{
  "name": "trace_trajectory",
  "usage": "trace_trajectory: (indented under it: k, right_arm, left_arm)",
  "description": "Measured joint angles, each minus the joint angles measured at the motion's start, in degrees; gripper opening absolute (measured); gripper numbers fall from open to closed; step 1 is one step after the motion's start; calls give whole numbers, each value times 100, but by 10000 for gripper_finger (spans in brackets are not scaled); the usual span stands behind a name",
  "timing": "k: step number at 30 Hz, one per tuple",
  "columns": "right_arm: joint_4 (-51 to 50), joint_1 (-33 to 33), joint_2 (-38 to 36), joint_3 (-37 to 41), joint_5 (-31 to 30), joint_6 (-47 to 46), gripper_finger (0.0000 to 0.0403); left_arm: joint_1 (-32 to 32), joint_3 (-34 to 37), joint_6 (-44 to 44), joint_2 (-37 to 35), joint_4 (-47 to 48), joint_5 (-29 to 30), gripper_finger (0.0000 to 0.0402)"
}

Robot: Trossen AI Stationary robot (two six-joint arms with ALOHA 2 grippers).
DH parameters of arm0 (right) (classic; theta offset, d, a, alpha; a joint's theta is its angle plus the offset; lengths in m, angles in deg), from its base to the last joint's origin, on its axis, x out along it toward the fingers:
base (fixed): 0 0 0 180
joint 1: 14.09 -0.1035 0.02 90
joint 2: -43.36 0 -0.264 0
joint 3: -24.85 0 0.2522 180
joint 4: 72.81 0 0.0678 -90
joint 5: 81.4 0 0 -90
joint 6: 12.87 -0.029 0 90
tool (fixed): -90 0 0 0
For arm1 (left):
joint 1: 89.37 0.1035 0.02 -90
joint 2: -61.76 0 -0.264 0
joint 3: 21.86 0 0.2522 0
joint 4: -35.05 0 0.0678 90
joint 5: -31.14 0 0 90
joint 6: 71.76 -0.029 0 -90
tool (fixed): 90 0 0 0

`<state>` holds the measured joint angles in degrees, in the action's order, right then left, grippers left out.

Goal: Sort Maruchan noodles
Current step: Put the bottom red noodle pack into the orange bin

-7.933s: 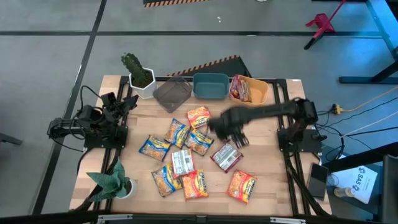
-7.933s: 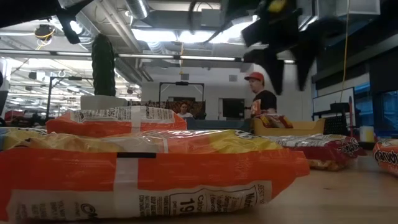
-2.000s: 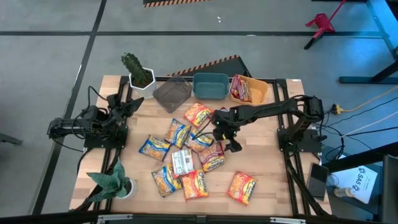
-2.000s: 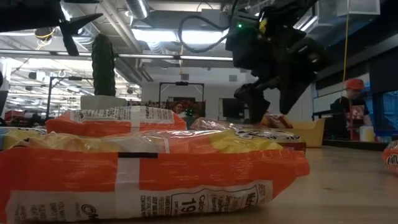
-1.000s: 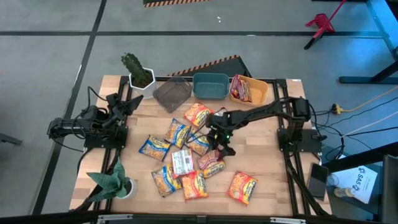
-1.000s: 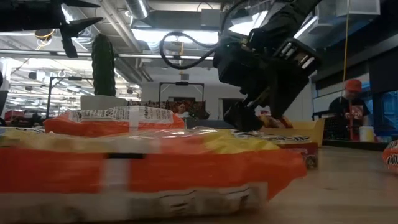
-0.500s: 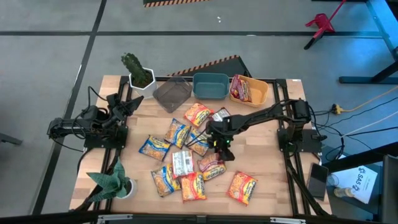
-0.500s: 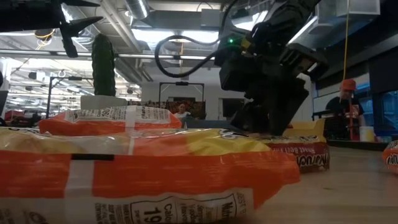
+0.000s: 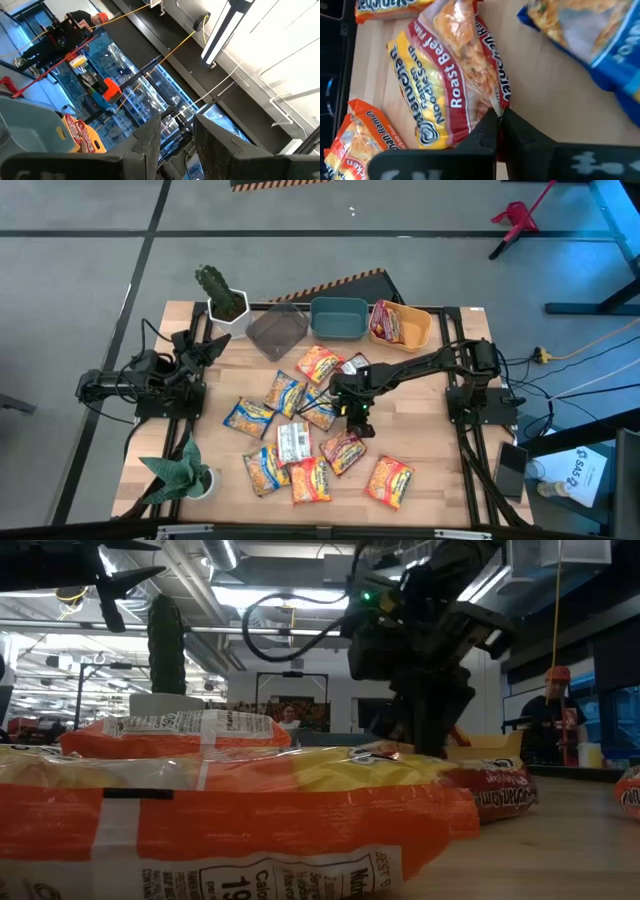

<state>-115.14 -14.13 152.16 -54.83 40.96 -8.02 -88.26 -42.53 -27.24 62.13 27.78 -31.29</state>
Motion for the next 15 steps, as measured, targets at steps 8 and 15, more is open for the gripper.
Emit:
trace_trajectory:
  k: [8,15]
  right_arm:
    - [-773,3,-319,-695,-707,-631,0]
    - [-1421,102,-997,-759,-1592,-1508,0]
  left_arm:
    - [0,-1,11,0,-6,-4,110]
    - [-1,-1,-7,1,-3,-11,110]
